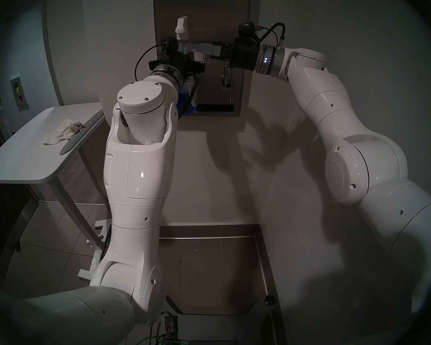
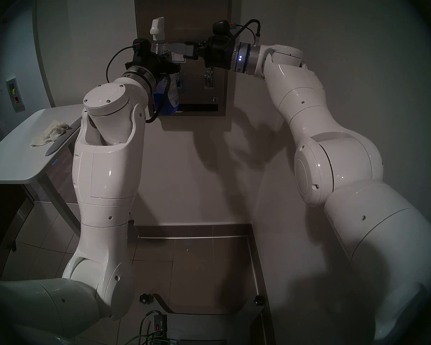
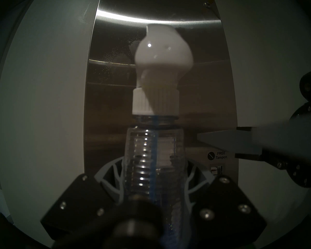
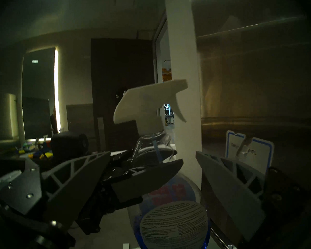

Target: Pick up the cleaner bottle and spray the cleaner onto the surface

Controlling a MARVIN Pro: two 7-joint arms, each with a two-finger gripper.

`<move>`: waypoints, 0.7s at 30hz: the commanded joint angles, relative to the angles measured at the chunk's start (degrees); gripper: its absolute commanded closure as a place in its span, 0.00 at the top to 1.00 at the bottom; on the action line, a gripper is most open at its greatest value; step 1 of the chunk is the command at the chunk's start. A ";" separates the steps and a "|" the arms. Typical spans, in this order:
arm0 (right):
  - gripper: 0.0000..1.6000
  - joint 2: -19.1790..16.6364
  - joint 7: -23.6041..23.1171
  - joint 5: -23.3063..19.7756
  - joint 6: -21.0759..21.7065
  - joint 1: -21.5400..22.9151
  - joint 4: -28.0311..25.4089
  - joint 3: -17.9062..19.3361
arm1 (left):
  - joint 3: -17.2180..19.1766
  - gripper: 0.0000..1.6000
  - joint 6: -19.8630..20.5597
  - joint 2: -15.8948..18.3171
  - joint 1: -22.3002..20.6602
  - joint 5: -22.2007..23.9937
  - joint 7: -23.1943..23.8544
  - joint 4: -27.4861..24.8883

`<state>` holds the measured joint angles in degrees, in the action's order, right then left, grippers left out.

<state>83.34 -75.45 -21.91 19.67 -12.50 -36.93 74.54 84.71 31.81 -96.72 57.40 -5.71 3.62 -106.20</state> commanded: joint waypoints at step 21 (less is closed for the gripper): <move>1.00 0.70 -8.04 1.85 -12.65 9.97 10.15 -0.89 | 0.02 0.00 -1.95 -0.72 -3.30 -0.22 0.25 -2.76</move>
<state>83.00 -83.41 -18.99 8.03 -7.68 -28.10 72.34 84.86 31.87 -96.92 57.95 -6.05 3.97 -105.86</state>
